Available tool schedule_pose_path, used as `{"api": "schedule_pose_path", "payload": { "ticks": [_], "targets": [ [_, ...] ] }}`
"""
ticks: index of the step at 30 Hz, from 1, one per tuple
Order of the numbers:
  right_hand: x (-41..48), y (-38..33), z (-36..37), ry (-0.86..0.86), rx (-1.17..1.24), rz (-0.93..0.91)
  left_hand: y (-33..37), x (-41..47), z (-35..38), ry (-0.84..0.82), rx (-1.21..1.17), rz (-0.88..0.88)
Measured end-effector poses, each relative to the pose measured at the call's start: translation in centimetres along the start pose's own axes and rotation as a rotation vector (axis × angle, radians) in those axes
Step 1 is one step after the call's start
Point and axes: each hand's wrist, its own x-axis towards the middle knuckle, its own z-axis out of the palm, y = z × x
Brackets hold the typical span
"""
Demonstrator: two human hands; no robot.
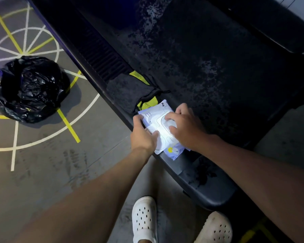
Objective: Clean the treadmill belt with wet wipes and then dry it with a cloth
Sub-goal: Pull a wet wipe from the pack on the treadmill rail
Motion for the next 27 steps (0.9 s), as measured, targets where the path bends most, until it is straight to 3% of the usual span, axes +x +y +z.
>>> {"api": "schedule_pose_path", "payload": {
  "ticks": [3,7,13,16,22,27],
  "targets": [
    [0.5,-0.2,0.3,0.090,-0.047,-0.068,0.1,0.0,-0.1,0.015,0.058,0.042],
    [-0.8,0.1,-0.3,0.035,-0.107,-0.220,0.8,-0.2,-0.3,-0.018,0.107,0.108],
    [-1.7,0.0,-0.7,0.049,0.009,-0.078,1.7,0.0,-0.3,-0.060,0.185,0.086],
    [-0.6,-0.8,-1.3,-0.023,-0.082,-0.005,2.0,0.2,-0.3,-0.078,0.187,0.048],
    [-0.6,-1.8,0.0,0.042,-0.324,-0.077,2.2,0.3,-0.3,-0.087,0.193,0.021],
    [0.3,-1.6,1.4,0.105,-0.315,-0.104,2.4,0.2,-0.4,-0.084,0.211,0.008]
  ]
}}
